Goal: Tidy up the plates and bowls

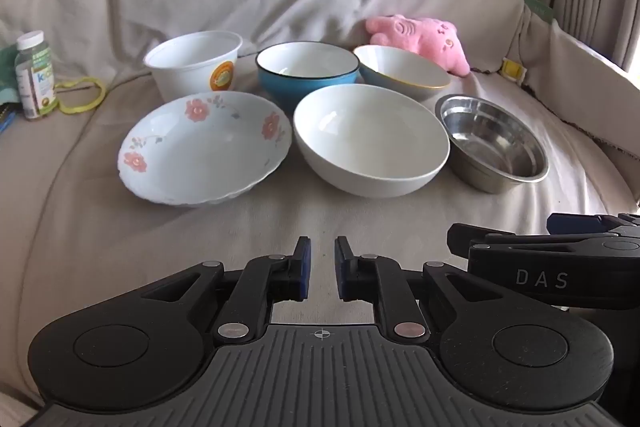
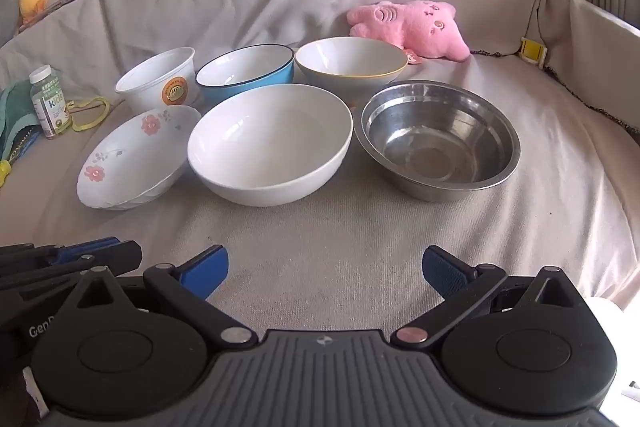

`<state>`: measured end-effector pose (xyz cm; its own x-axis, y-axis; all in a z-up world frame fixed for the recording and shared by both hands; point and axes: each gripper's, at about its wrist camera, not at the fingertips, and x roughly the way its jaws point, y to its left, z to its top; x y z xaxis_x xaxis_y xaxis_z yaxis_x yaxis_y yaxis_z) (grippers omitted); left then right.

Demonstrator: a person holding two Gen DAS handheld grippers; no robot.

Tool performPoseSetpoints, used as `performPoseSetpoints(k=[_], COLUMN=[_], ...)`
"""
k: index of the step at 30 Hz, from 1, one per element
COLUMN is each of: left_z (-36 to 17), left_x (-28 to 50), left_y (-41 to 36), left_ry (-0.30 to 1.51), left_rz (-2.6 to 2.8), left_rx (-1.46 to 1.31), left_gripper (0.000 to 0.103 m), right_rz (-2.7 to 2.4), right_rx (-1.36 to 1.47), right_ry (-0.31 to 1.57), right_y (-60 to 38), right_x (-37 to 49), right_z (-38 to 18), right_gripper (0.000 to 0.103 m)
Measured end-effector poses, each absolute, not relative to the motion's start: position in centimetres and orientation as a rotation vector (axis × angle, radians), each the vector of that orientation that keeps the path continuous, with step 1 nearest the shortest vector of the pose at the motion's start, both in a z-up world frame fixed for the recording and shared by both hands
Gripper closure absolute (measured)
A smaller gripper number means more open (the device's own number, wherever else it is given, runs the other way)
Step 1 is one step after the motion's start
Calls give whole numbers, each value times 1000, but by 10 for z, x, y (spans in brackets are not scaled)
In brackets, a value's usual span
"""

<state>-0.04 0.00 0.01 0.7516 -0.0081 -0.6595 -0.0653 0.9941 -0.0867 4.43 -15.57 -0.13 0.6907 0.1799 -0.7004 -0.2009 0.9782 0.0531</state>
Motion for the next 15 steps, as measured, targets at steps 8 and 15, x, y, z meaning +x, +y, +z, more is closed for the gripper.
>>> performPoseSetpoints(k=[8,15], left_z=[-11,-2], left_x=[1,1], left_y=[2,2], left_ry=[730,738], left_rz=[33,26], left_rx=[-111,-114], left_gripper=[88,88], right_rz=[226,211], right_rx=[-30,-35], right_ry=[774,787], right_y=[-154,-157], right_x=[46,37], right_z=[-3,-6], right_gripper=[0,0])
